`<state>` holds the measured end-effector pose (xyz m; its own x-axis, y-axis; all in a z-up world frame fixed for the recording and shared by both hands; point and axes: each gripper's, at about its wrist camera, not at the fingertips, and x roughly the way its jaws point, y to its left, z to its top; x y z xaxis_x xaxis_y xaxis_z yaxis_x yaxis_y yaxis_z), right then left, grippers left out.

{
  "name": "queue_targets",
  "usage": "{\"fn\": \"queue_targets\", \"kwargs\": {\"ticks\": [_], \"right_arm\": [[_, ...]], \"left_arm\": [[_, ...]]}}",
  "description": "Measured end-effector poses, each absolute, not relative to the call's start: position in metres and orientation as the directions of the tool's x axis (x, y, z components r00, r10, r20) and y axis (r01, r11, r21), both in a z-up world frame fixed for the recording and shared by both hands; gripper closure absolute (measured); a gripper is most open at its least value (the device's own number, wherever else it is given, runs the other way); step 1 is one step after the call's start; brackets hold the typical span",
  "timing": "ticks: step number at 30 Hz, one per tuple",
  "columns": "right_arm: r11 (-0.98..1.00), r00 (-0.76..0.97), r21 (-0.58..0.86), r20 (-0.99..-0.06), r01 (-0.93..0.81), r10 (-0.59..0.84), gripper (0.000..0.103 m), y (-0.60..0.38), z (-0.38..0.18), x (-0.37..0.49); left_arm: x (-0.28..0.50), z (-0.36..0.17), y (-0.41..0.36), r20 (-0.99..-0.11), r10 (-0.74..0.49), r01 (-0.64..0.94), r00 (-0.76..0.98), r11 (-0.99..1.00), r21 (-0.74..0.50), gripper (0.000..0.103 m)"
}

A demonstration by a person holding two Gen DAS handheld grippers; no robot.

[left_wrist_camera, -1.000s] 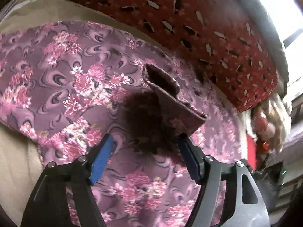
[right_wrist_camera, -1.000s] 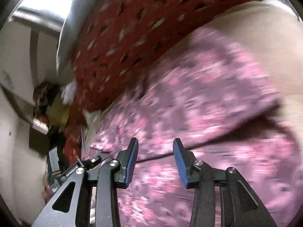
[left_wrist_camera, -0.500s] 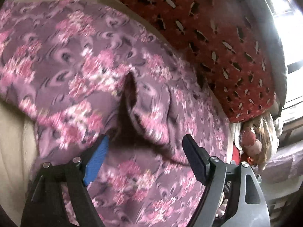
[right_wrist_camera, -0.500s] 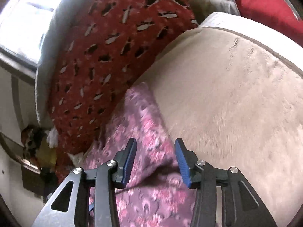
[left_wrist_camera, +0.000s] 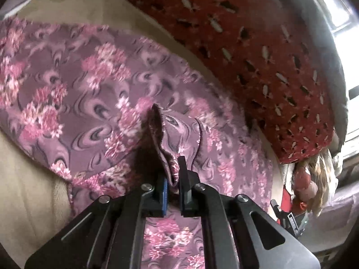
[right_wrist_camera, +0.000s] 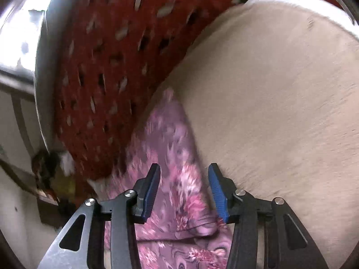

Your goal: Fold small clothes

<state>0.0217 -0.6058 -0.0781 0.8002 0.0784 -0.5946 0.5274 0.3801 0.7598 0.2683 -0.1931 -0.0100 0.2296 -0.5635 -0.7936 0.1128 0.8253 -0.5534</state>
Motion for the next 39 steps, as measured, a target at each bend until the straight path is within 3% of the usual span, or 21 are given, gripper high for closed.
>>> {"fn": "queue_targets", "kwargs": {"ticks": [2, 6, 10, 14, 17, 21, 25, 27, 29, 30, 33, 35, 37, 39], "right_arm": [[0.496, 0.783, 0.706, -0.617, 0.506, 0.079, 0.100, -0.594, -0.064, 0.033], [0.575, 0.838, 0.658, -0.537, 0.486, -0.093, 0.098, -0.586, -0.032, 0.009], [0.546, 0.704, 0.589, -0.711, 0.596, -0.002, 0.095, -0.590, -0.070, 0.019], [0.531, 0.776, 0.619, -0.618, 0.579, -0.125, 0.090, -0.581, -0.035, -0.005], [0.579, 0.805, 0.631, -0.588, 0.516, -0.076, 0.085, -0.559, -0.015, 0.012], [0.668, 0.781, 0.598, -0.624, 0.443, 0.040, 0.083, -0.509, -0.009, 0.059], [0.720, 0.758, 0.588, -0.638, 0.368, 0.134, 0.083, -0.457, -0.007, 0.099], [0.739, 0.752, 0.589, -0.636, 0.326, 0.176, 0.082, -0.432, -0.008, 0.118], [0.766, 0.740, 0.576, -0.640, 0.286, 0.206, 0.080, -0.403, -0.007, 0.141], [0.773, 0.736, 0.572, -0.642, 0.273, 0.216, 0.080, -0.396, -0.007, 0.149], [0.789, 0.715, 0.571, -0.648, 0.228, 0.262, 0.079, -0.358, -0.015, 0.181], [0.809, 0.686, 0.545, -0.676, 0.220, 0.268, 0.073, -0.339, -0.028, 0.197], [0.842, 0.662, 0.490, -0.711, 0.225, 0.237, 0.070, -0.321, -0.046, 0.205], [0.885, 0.711, 0.426, -0.680, 0.185, 0.179, 0.068, -0.310, -0.047, 0.197]], "left_arm": [[0.268, -0.016, -0.194, -0.801, -0.557, 0.112, 0.220, 0.830, -0.546, 0.098], [0.265, -0.029, -0.210, -0.841, -0.497, 0.164, 0.213, 0.867, -0.470, 0.096], [0.257, -0.015, -0.201, -0.843, -0.495, 0.206, 0.212, 0.866, -0.456, 0.094], [0.246, 0.008, -0.164, -0.781, -0.554, 0.147, 0.288, 0.832, -0.536, 0.093], [0.251, 0.008, -0.172, -0.777, -0.570, 0.165, 0.266, 0.822, -0.546, 0.087], [0.265, -0.023, -0.199, -0.852, -0.488, 0.173, 0.190, 0.871, -0.460, 0.086], [0.266, -0.018, -0.175, -0.807, -0.563, 0.143, 0.177, 0.826, -0.545, 0.086], [0.266, -0.007, -0.155, -0.787, -0.583, 0.137, 0.202, 0.812, -0.567, 0.083], [0.270, 0.002, -0.129, -0.781, -0.578, 0.124, 0.238, 0.815, -0.566, 0.060], [0.271, 0.005, -0.116, -0.779, -0.572, 0.111, 0.256, 0.818, -0.565, 0.055], [0.284, 0.010, -0.070, -0.775, -0.557, 0.057, 0.298, 0.821, -0.568, 0.053], [0.296, 0.009, -0.035, -0.780, -0.539, 0.009, 0.319, 0.824, -0.566, 0.053], [0.309, 0.009, 0.006, -0.793, -0.493, -0.056, 0.356, 0.836, -0.545, 0.053], [0.320, 0.006, 0.039, -0.816, -0.423, -0.116, 0.393, 0.858, -0.501, 0.053]]}}
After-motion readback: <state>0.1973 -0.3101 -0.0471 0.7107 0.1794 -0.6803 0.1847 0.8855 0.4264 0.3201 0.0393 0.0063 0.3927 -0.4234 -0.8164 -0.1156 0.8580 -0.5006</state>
